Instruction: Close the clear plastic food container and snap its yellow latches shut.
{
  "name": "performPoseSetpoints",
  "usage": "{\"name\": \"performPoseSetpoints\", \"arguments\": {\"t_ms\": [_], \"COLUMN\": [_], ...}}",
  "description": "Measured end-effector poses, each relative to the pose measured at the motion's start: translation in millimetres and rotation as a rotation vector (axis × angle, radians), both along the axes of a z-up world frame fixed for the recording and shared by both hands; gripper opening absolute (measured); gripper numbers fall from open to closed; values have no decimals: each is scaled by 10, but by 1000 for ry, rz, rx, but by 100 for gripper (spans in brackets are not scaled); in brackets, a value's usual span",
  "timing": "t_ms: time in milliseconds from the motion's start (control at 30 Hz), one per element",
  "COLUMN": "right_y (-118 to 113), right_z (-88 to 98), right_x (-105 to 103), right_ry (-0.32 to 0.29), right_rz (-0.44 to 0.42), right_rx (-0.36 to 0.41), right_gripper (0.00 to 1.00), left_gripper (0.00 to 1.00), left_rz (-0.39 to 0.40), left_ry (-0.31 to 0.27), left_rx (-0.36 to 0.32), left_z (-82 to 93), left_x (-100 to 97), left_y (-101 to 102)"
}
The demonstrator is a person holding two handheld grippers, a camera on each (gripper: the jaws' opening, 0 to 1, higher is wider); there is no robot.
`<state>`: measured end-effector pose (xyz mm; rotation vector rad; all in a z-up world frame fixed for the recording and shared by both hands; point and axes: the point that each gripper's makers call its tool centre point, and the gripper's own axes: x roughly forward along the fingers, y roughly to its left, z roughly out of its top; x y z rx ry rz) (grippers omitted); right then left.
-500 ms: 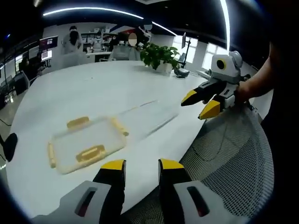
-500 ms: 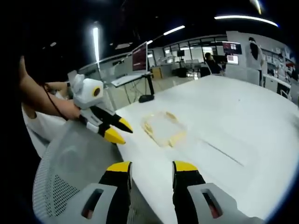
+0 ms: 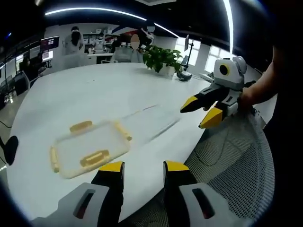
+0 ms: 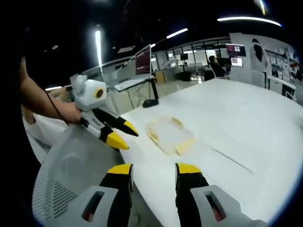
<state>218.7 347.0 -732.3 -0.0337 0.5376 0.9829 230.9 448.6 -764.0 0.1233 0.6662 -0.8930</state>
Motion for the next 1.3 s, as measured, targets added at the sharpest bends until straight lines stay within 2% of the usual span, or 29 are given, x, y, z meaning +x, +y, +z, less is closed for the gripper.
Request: {"name": "performPoseSetpoints", "arguments": {"t_ms": [333,800,1100,1300], "right_y": [45,165,175,239], "right_z": [4,29,19,18], "right_x": [49,157,237,254], "right_ry": [-10,-27,-35,-42], "right_rz": [3,8,4,20], "right_rx": [-2,-2,-8,-14], "right_gripper": [34,34,34,34], "left_gripper": [33,34,35,37], "left_rz": [-11,-40,-54,-55], "left_ry": [4,11,17,20], "left_rx": [7,56,52,54], "left_z": [13,-34,-17,-6], "left_x": [88,145,185,270], "left_y": [40,177,169,250]}}
